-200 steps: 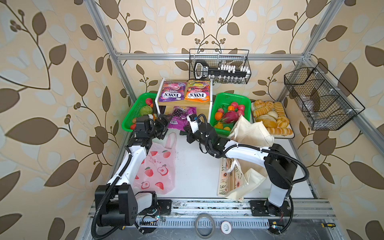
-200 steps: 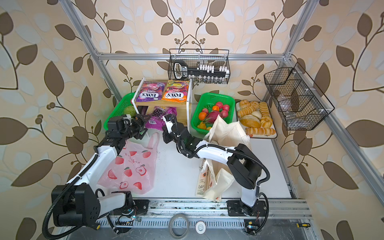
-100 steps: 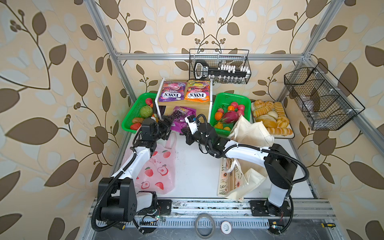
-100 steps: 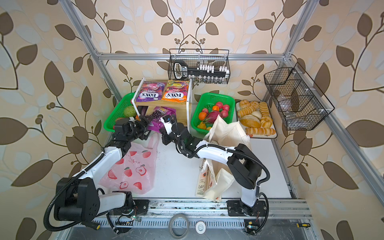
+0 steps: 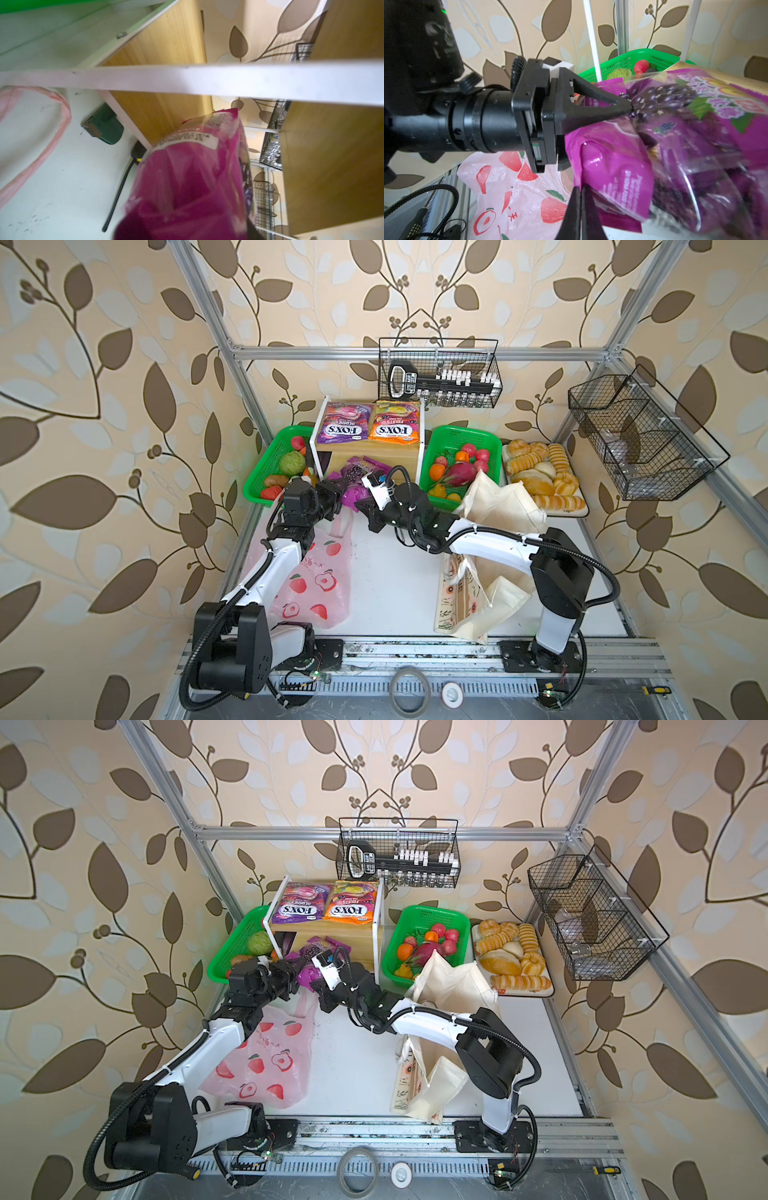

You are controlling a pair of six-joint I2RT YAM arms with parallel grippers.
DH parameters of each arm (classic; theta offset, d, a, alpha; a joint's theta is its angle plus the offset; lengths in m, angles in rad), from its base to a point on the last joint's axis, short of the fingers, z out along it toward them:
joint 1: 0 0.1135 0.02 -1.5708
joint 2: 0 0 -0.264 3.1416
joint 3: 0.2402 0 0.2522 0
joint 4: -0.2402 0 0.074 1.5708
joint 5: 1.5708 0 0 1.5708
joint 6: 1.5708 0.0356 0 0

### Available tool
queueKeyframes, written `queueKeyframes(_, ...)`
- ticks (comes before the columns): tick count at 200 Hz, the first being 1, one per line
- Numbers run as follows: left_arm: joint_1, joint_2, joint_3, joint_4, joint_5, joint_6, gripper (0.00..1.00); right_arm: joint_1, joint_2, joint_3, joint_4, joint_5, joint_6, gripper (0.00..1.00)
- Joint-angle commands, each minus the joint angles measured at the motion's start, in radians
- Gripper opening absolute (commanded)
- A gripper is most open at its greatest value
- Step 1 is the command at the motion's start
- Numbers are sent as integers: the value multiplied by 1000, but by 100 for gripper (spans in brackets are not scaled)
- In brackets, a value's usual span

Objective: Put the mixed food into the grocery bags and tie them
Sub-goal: 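Pull the grape candy bag out toward the left gripper while the left gripper grasps it, then open the right gripper and withdraw it while the left gripper holds the bag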

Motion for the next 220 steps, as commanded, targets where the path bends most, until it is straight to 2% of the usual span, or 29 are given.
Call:
queueKeyframes(1,-4,-77,-24,-40,-83,2,25,11,-12,70,-5,-25,-42,7)
queueKeyframes(11,-4,-100,-31,-48,-103,3,16,11,-15,81,-25,-22,-42,12)
queueKeyframes(30,-1,-123,-33,-50,-110,3,4,12,-29,119,-80,-23,-29,32)
queueKeyframes(46,0,-127,-21,-57,-100,5,0,11,-43,158,-136,-29,-23,47)
queueKeyframes(62,4,-136,-8,-68,-91,13,0,11,-60,198,-195,-33,-22,55)
queueKeyframes(101,5,-172,58,-151,-45,77,0,13,-149,245,-298,-64,-3,60)
queueKeyframes(132,5,-239,120,-307,-3,175,0,15,-271,243,-376,-102,32,61)
queueKeyframes(169,4,-365,241,-543,-6,387,0,-11,-495,200,-510,66,69,63)
queueKeyframes(187,4,-433,303,-604,-2,498,0,-76,-629,132,-576,176,109,63)
queueKeyframes(202,1,-464,350,-636,29,570,0,-170,-743,66,-649,275,180,64)
queueKeyframes(220,-19,-444,414,-656,144,618,0,-342,-855,7,-748,255,254,65)
